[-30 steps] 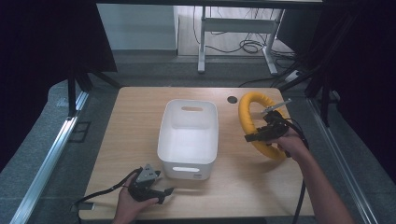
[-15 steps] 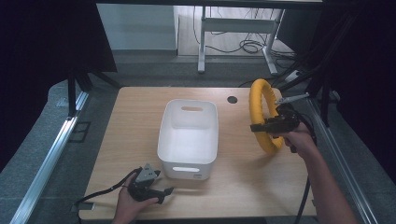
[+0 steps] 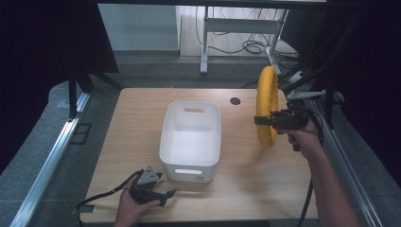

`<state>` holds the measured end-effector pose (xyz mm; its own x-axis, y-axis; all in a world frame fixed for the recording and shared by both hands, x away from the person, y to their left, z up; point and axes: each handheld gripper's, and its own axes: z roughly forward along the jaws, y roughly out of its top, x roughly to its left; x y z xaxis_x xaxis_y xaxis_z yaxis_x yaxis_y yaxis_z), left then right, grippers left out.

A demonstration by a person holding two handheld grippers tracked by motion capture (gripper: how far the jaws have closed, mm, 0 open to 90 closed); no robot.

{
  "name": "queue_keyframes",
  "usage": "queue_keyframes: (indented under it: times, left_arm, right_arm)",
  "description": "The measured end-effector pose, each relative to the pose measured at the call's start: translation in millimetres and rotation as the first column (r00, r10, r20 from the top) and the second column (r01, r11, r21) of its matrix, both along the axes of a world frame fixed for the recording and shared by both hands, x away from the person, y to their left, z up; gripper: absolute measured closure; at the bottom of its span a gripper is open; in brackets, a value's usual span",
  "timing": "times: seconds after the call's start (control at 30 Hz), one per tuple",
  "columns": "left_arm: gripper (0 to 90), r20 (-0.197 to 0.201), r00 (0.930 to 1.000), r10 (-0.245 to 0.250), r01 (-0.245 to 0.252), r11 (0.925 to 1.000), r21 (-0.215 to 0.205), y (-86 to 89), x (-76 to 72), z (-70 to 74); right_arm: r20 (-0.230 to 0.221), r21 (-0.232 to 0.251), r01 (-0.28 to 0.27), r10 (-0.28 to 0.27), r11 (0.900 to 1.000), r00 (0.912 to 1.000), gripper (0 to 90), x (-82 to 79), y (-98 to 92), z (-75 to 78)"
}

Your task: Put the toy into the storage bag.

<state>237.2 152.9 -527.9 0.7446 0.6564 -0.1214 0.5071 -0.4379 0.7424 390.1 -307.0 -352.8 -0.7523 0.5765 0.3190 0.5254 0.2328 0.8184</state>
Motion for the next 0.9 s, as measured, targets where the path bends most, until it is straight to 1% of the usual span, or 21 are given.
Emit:
queue_keyframes:
  times: [0.03,0.13,0.17,0.27,0.37,0.4,0.43,0.47,0.5,0.57,0.6,0.63,0.67,0.7,0.73,0.77,0.8,0.83,0.87,0.9]
  left_arm:
    - [17.3,-0.001,1.0,0.002,-0.002,1.0,-0.005,-0.3,-0.2,-0.1]
    - [17.3,-0.002,1.0,0.001,-0.001,1.0,-0.003,-0.4,0.0,-0.3]
    - [17.3,-0.002,1.0,0.001,-0.001,1.0,-0.003,-0.4,0.0,-0.3]
    - [17.3,-0.004,1.0,0.0,0.0,1.0,-0.002,-0.7,0.1,-0.9]
    - [17.2,-0.004,1.0,0.0,0.0,1.0,-0.002,-0.7,0.1,-0.8]
    - [17.2,-0.003,1.0,0.001,-0.001,1.0,-0.001,-0.4,0.1,-0.5]
    - [17.2,-0.003,1.0,0.001,-0.001,1.0,-0.001,-0.4,0.1,-0.5]
    - [17.2,-0.002,1.0,0.0,0.0,1.0,0.0,-0.3,0.0,-0.4]
    - [17.2,-0.002,1.0,0.0,0.0,1.0,0.0,-0.3,0.0,-0.4]
    - [17.2,-0.002,1.0,-0.002,0.002,1.0,0.0,-0.3,0.0,-0.4]
    - [17.2,-0.002,1.0,-0.002,0.002,1.0,0.001,-0.2,0.0,-0.4]
    - [17.1,-0.002,1.0,-0.002,0.002,1.0,0.001,-0.2,0.0,-0.4]
    - [17.1,-0.002,1.0,-0.003,0.003,1.0,0.005,0.0,0.1,-0.3]
    - [17.1,-0.002,1.0,-0.003,0.003,1.0,0.005,0.0,0.1,-0.3]
    - [17.1,-0.003,1.0,-0.005,0.005,1.0,0.007,-0.2,0.4,-0.8]
    - [17.1,-0.003,1.0,-0.005,0.005,1.0,0.007,-0.2,0.4,-0.8]
    - [17.2,-0.006,1.0,-0.005,0.005,1.0,0.008,-0.6,0.4,-1.3]
    - [17.1,-0.006,1.0,-0.005,0.005,1.0,0.008,-0.6,0.4,-1.3]
    - [17.1,-0.007,1.0,-0.006,0.006,0.9999,0.011,-0.9,0.6,-1.8]
    - [17.2,-0.007,1.0,-0.006,0.006,0.9999,0.011,-0.9,0.6,-1.8]
  right_arm:
    - [0.005,0.003,0.002,-0.002,1.0,1.0,51.1,-0.8,0.7,0.6]
    - [0.027,0.023,0.023,-0.024,0.999,0.9993,51.0,-5.2,4.3,3.2]
    - [0.027,0.023,0.023,-0.024,0.999,0.9993,51.0,-5.2,4.3,3.2]
    - [0.06,0.056,0.038,-0.042,0.998,0.9973,50.9,-9.0,9.6,4.5]
    - [0.078,0.084,0.056,-0.063,0.995,0.995,50.8,-12.7,15.2,4.9]
    - [0.089,0.105,0.067,-0.077,0.992,0.993,50.7,-15.2,19.3,4.5]
    - [0.089,0.105,0.067,-0.077,0.992,0.993,50.7,-15.2,19.3,4.5]
    - [0.102,0.141,0.079,-0.093,0.987,0.9904,50.7,-18.0,23.0,4.0]
    - [0.102,0.141,0.079,-0.093,0.987,0.9904,50.7,-18.0,23.0,4.0]
    - [0.114,0.174,0.095,-0.116,0.98,0.9867,50.6,-21.3,27.3,2.8]
    - [0.126,0.188,0.115,-0.14,0.975,0.982,50.6,-23.4,31.3,0.5]
    - [0.126,0.188,0.115,-0.14,0.975,0.982,50.6,-23.4,31.3,0.5]
    - [0.14,0.193,0.139,-0.167,0.971,0.9759,50.5,-25.4,35.8,-3.0]
    - [0.14,0.193,0.139,-0.167,0.971,0.9759,50.5,-25.4,35.8,-3.0]
    - [0.149,0.201,0.16,-0.192,0.966,0.9701,50.5,-27.3,40.1,-6.0]
    - [0.149,0.201,0.16,-0.192,0.966,0.9701,50.5,-27.3,40.1,-6.0]
    - [0.155,0.204,0.172,-0.206,0.964,0.9663,50.4,-28.5,43.8,-7.7]
    - [0.155,0.204,0.172,-0.206,0.964,0.9663,50.4,-28.5,43.8,-7.7]
    - [0.16,0.211,0.186,-0.222,0.96,0.9619,50.3,-29.7,48.2,-9.3]
    - [0.16,0.211,0.186,-0.222,0.96,0.9619,50.3,-29.7,48.2,-9.3]
